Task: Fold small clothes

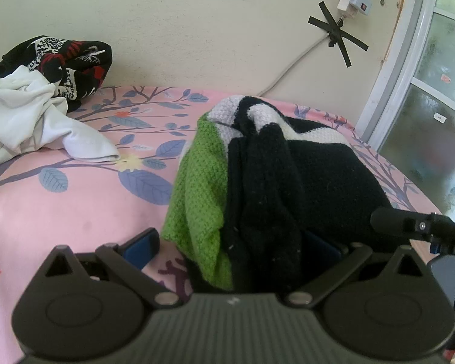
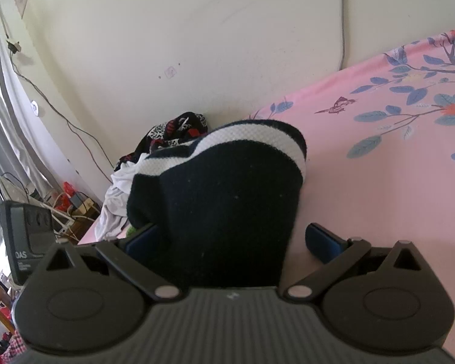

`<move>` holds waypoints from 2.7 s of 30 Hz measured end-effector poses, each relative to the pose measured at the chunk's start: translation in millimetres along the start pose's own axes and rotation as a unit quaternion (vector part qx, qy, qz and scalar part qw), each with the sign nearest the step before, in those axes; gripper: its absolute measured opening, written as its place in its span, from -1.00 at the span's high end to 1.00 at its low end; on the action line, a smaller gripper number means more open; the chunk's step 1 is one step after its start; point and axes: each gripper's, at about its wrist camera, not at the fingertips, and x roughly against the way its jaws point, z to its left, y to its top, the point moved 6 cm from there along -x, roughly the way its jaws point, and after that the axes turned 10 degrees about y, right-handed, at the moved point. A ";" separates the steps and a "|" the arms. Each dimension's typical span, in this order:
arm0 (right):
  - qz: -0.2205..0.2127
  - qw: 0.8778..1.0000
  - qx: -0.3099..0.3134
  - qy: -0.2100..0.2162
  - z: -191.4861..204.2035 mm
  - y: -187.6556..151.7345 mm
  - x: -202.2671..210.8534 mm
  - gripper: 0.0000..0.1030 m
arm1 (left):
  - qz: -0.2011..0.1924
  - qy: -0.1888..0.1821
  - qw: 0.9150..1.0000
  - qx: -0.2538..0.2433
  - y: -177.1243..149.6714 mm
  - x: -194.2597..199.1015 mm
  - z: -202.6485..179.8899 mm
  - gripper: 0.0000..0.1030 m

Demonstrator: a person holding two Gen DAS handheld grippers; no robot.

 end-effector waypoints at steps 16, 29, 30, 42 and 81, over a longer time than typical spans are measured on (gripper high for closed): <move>-0.004 1.000 -0.003 0.006 0.2 -0.5 2.1 -0.89 | -0.001 -0.002 1.000 0.005 0.8 0.4 0.5 -1.00; -0.002 1.000 0.001 0.000 1.0 -1.2 1.9 -0.89 | 0.008 -0.050 0.998 0.046 1.9 5.5 10.2 -1.00; -0.002 1.000 0.001 0.000 1.0 -1.3 1.9 -0.89 | 0.008 -0.050 0.998 0.044 1.9 5.3 9.4 -1.00; -0.003 1.000 0.000 0.000 1.2 -1.1 2.2 -0.89 | 0.004 -0.020 1.000 0.004 -1.2 3.7 -3.2 -1.00; -0.070 0.989 0.097 -0.083 -63.0 141.0 63.7 0.25 | 0.040 -0.136 0.990 -0.002 123.8 -88.5 -146.4 -0.11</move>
